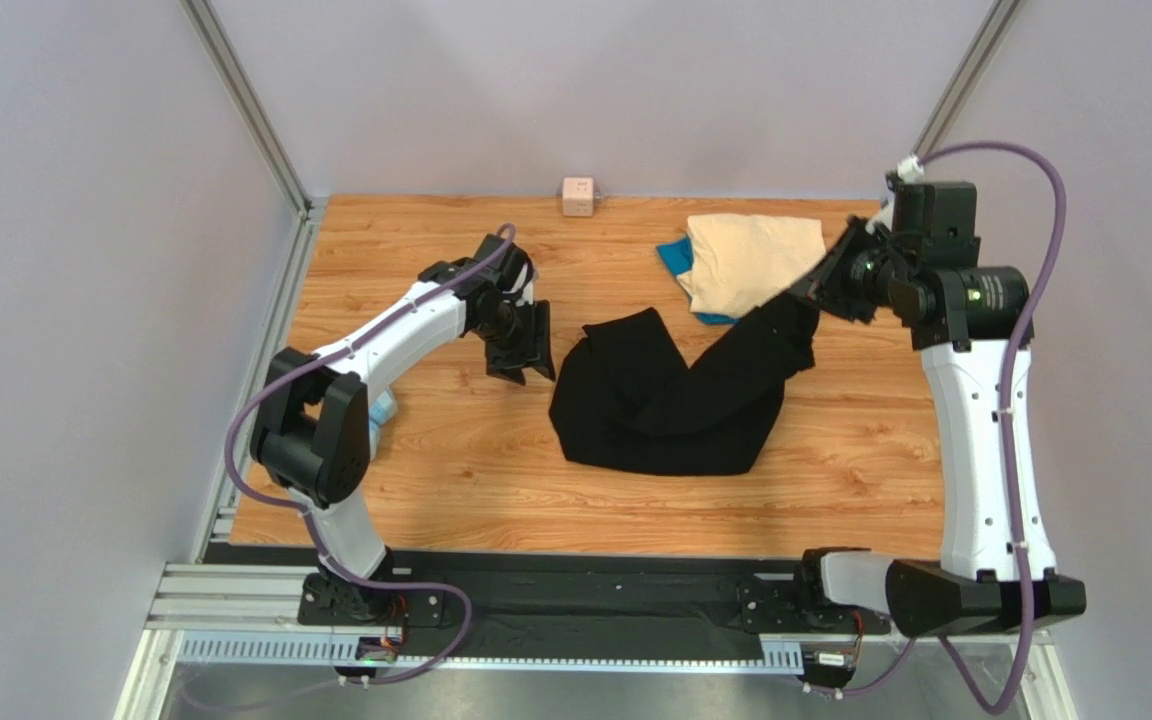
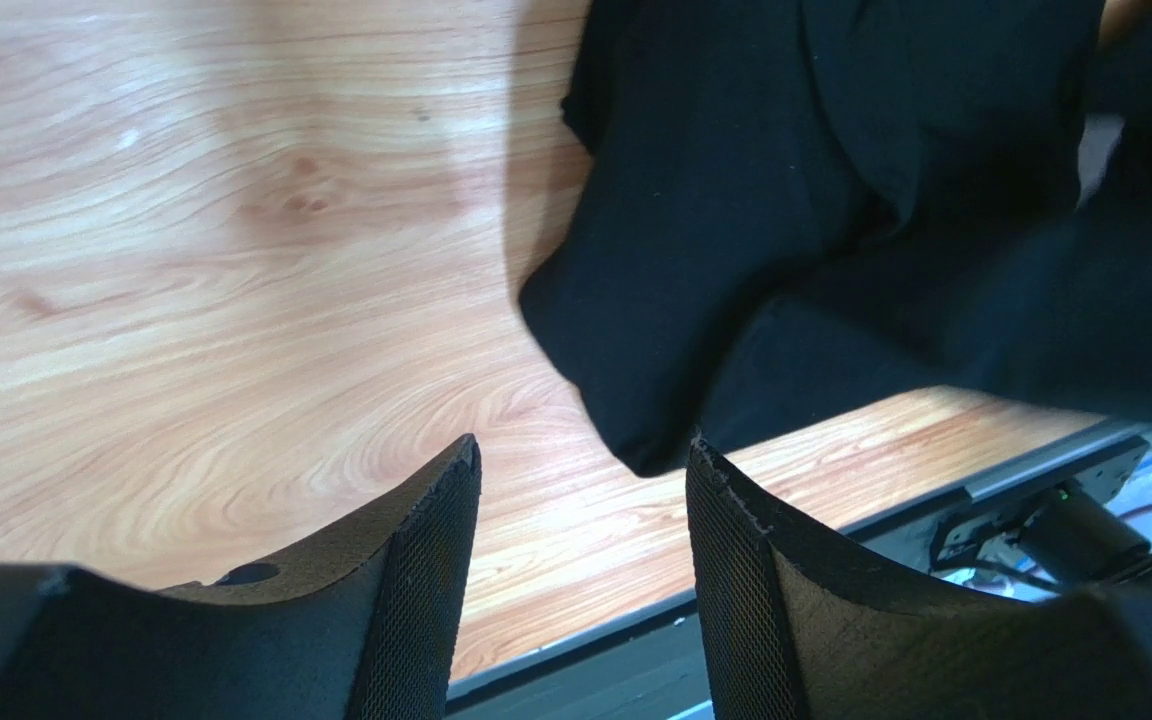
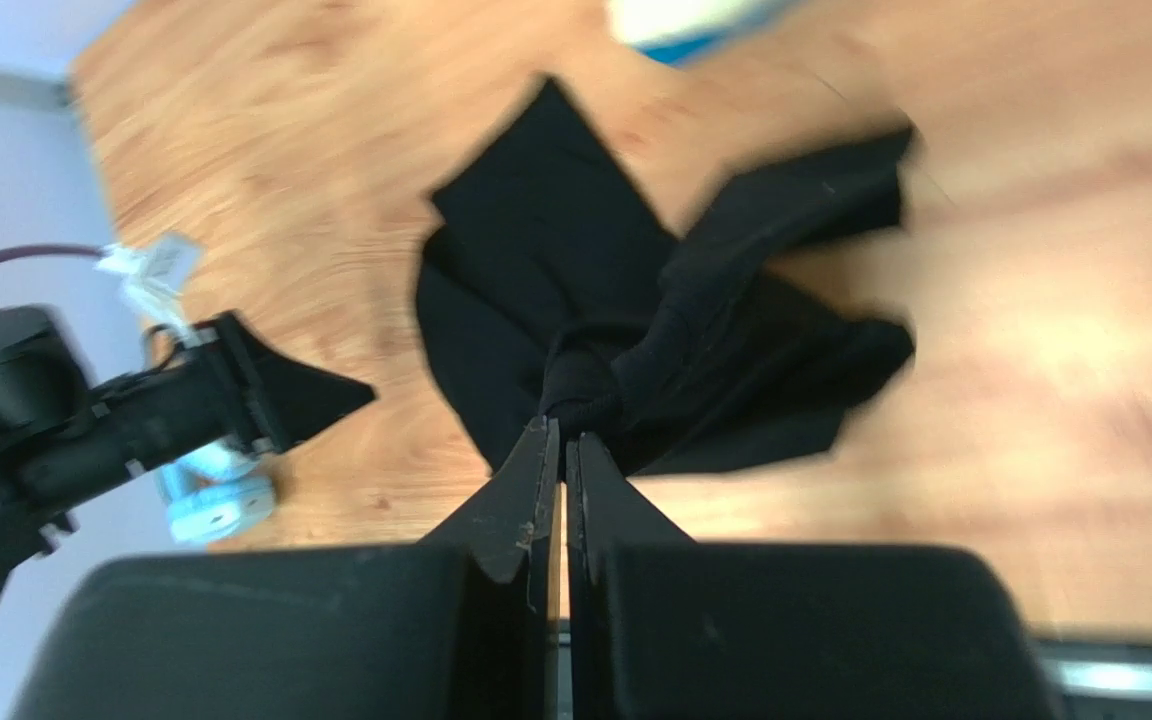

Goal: Fold and stack the t-shirts

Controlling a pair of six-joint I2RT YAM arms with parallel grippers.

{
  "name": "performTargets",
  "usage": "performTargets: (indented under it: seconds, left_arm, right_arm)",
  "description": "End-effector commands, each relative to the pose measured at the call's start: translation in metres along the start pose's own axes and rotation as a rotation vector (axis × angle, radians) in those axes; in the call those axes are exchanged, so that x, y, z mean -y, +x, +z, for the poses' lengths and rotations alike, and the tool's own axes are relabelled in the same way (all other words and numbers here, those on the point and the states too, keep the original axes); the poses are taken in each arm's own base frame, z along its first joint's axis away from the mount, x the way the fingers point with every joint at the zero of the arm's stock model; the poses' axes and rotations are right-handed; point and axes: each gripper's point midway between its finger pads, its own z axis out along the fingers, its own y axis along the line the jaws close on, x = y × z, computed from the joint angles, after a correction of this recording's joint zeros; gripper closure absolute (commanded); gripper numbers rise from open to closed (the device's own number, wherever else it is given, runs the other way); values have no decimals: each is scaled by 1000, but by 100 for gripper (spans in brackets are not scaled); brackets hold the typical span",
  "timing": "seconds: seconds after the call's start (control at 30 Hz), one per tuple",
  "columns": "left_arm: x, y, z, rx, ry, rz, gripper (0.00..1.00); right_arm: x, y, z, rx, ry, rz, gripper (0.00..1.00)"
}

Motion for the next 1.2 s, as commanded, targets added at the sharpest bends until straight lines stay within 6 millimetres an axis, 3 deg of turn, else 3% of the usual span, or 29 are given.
performTargets:
  seconds: [0.0,0.17,0.4,0.67,0.93,0.97,1.03,1.07,1.17]
  left_arm:
    - [20,-8,8,-12,43,69,41]
    - [46,-31,20,0,86,155,40]
    - [52,-80,36,75,22,202,39]
    - [50,-89,74,31,14,194,39]
    - [30,-67,101,-52,-25,164,41]
    - [28,-65,102,-55,-27,173,55]
    - [22,-64,99,-49,-56,180,74]
    - [20,-65,96,-37,-68,182,96]
    - [14,-78,63,62,-134,187,100]
  right_arm:
    - [39,18,-28,91,131,113,100]
    - [55,50,-19,14,162,142,100]
    - [77,72,-22,-53,256,141,100]
    - [82,77,-25,-88,287,117,100]
    - [93,72,-16,-108,319,107,100]
    - [93,73,-12,-118,316,109,100]
    - [91,73,-6,-125,301,112,100]
    - [92,73,-2,-131,302,114,100]
    - [94,70,7,-129,299,102,100]
